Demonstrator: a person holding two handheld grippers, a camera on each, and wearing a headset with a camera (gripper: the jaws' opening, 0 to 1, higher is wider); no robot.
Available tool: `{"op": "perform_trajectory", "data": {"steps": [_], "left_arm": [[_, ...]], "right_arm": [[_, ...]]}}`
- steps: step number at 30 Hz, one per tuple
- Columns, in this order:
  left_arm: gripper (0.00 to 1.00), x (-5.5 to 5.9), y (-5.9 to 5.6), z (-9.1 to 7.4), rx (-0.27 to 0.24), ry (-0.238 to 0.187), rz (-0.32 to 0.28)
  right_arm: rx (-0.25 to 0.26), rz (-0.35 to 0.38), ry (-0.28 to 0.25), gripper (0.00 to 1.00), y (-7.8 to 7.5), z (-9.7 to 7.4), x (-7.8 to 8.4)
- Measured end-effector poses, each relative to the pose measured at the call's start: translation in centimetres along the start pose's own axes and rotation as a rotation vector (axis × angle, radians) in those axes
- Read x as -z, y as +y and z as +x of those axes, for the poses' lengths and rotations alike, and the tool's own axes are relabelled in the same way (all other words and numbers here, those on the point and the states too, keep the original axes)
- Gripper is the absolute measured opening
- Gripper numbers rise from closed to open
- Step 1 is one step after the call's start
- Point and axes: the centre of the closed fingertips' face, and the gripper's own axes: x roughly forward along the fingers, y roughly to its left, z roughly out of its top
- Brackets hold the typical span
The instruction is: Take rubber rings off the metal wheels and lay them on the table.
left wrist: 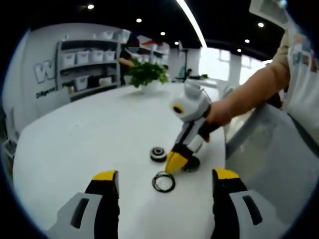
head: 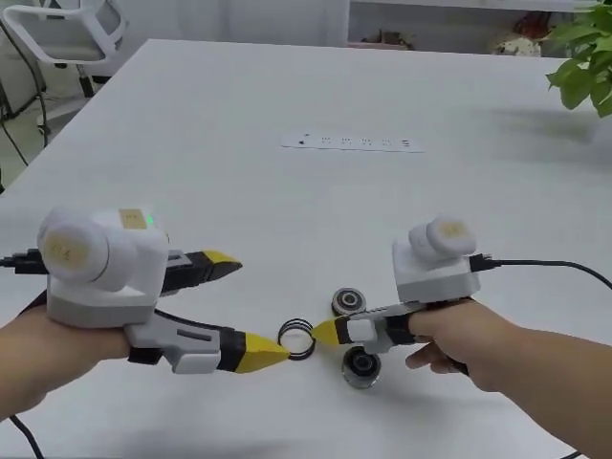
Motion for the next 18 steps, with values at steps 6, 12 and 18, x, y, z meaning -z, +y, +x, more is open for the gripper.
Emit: {"op": "perform_trajectory", "data": {"steps": [6, 12, 18], "left_arm": [[0.77, 0.01, 0.05, -0.03, -0.001, 0.002, -0.002], [0.77, 0.11, 0.07, 0.05, 0.000, 0.008, -0.003], [0.76, 0.39, 0.18, 0.13, 0.000, 0.016, -0.008]], "right_arm": [[0.004, -0.011, 0.003, 0.00, -0.11, 0.16, 0.00], [0.014, -0.029, 0.012, 0.00, -0.25, 0.31, 0.07], [0.021, -0.038, 0.007, 0.01, -0.43, 0.22, 0.03]]}}
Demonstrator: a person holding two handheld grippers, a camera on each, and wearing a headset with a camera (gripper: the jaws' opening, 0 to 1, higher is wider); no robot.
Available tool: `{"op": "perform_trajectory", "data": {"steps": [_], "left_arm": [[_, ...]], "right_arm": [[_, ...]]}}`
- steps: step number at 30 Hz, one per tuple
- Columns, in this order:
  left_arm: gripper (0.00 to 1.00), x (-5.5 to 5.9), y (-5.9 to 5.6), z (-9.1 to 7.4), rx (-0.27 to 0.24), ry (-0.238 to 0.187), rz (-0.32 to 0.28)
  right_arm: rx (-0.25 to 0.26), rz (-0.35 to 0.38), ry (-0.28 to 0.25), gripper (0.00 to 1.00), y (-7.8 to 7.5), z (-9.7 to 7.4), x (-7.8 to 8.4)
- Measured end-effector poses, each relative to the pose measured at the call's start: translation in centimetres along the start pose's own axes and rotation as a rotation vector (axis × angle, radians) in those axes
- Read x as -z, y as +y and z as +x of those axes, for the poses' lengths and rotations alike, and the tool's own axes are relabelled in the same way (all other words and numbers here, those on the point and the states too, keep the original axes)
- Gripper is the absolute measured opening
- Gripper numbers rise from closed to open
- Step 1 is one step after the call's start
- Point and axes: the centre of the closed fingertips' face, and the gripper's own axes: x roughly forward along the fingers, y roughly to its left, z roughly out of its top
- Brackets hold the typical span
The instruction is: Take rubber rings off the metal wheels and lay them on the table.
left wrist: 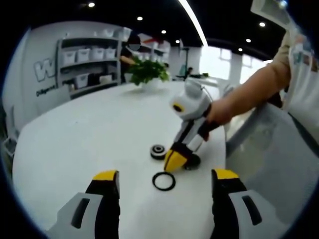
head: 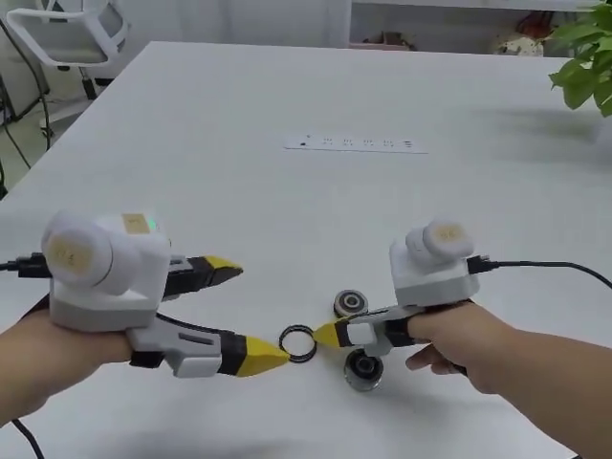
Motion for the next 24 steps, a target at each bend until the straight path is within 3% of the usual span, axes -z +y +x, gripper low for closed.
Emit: {"op": "perform_trajectory", "data": {"steps": [11, 20, 24], "left_arm": [[0.76, -0.2, 0.1, 0.1, 0.000, 0.003, 0.001], [0.76, -0.6, 0.4, 0.2, -0.002, 0.005, 0.000], [0.76, -0.8, 0.5, 0.5, 0.000, 0.007, 0.001]], "right_arm": [[-0.007, -0.047, -0.021, 0.08, 0.4, -0.8, -0.9], [0.000, -0.085, -0.089, 0.14, 0.2, -2.5, -2.9], [0.018, -0.117, -0.122, 0.22, -0.1, -3.6, -3.7]]}}
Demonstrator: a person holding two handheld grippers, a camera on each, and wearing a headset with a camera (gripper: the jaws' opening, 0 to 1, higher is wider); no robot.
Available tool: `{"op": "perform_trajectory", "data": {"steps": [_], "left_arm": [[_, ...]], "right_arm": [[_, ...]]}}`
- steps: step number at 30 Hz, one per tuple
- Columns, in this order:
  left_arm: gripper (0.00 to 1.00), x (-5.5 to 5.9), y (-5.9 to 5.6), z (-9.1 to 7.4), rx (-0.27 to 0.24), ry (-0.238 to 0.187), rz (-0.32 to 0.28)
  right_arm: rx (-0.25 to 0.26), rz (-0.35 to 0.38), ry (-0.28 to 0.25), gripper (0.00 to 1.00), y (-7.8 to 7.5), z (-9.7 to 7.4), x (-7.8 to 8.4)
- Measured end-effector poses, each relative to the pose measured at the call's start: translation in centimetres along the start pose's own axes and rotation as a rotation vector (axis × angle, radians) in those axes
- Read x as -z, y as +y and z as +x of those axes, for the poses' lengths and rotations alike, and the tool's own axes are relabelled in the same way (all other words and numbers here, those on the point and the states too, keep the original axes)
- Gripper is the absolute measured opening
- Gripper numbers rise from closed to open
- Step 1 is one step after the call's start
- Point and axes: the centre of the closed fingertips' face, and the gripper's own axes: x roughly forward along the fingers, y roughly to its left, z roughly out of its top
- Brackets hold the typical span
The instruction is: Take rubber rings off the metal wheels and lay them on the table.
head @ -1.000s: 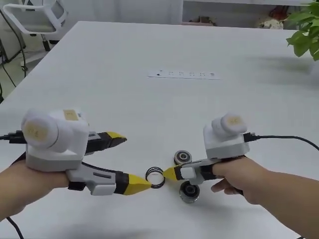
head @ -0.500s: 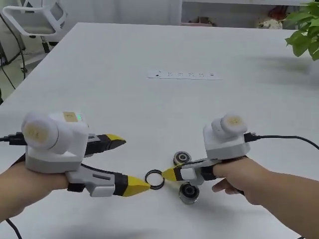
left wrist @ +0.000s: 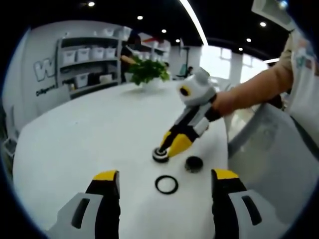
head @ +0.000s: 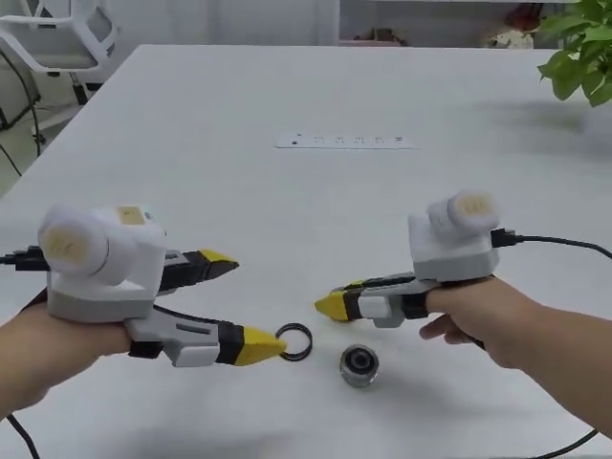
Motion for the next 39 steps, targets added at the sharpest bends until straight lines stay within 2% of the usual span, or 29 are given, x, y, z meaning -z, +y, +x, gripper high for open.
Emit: {"op": "perform_trajectory", "data": {"steps": [4, 10, 20, 28, 39], "left_arm": [[0.76, -0.2, 0.4, 0.3, -0.003, 0.000, -0.004], [0.76, -0.6, 0.9, 1.1, -0.003, -0.004, -0.018], [0.76, -1.4, 1.8, 2.7, -0.001, 0.001, -0.023], [0.74, -1.8, 2.0, 4.4, 0.010, 0.009, -0.024], [0.70, -1.1, 2.1, 6.6, 0.027, 0.039, -0.003]], "right_arm": [[0.025, -0.036, -0.035, 0.30, -0.3, -1.0, -0.7], [0.061, -0.077, -0.074, 0.41, -1.8, -2.5, -1.0], [0.116, -0.141, -0.081, 0.52, -3.3, -4.2, -1.0], [0.148, -0.185, -0.053, 0.54, -4.6, -4.7, 0.1], [0.155, -0.246, -0.001, 0.48, -5.8, -4.0, 2.3]]}}
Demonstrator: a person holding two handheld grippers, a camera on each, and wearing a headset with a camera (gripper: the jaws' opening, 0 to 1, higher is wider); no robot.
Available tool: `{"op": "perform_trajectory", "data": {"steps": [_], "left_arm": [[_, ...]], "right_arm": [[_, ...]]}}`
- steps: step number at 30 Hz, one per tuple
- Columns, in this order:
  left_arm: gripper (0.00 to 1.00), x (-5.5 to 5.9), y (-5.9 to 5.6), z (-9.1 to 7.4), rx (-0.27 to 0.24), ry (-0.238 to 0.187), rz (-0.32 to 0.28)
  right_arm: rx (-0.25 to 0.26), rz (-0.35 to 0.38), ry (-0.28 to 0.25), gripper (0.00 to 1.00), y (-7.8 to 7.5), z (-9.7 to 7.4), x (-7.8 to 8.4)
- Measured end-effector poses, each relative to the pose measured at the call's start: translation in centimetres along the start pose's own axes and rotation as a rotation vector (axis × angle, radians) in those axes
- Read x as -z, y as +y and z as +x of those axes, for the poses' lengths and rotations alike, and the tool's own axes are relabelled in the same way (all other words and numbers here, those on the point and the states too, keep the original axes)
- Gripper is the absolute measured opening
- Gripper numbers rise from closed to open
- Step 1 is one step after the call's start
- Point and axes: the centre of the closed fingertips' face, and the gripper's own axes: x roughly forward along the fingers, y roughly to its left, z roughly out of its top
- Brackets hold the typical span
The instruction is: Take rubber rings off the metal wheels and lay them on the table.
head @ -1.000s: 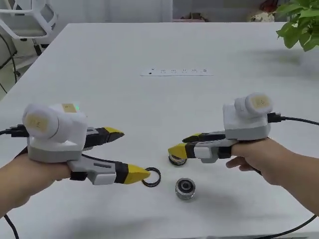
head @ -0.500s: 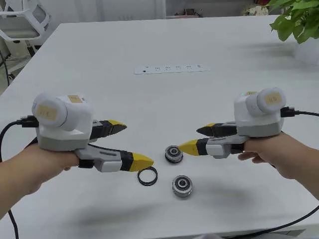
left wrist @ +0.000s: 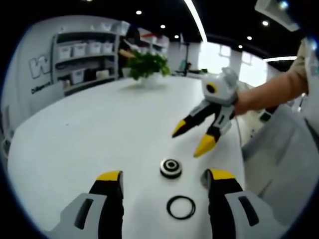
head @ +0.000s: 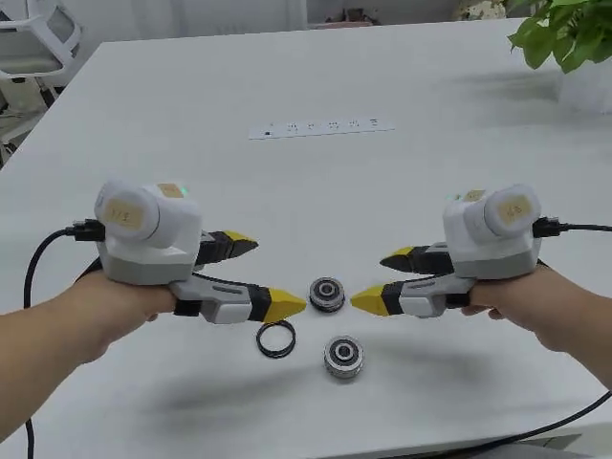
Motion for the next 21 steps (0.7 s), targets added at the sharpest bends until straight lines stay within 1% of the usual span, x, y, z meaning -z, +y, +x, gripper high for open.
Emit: {"op": "perform_trajectory", "data": {"steps": [5, 12, 16, 21], "left_arm": [[0.68, 0.4, 0.0, 0.8, 0.008, 0.017, 0.004], [0.62, 0.8, -0.2, 1.8, 0.027, 0.034, 0.004], [0.56, 0.9, -0.3, 2.3, 0.033, 0.037, 0.008], [0.53, 0.9, -0.7, 3.0, 0.046, 0.037, 0.006]], "right_arm": [[-0.015, -0.020, 0.001, 0.43, 0.1, 0.6, 0.1], [-0.035, -0.056, 0.021, 0.38, 0.3, 1.6, 0.5], [-0.045, -0.069, 0.027, 0.34, 0.6, 2.1, 0.6], [-0.057, -0.076, 0.031, 0.30, 0.9, 2.6, 0.7]]}}
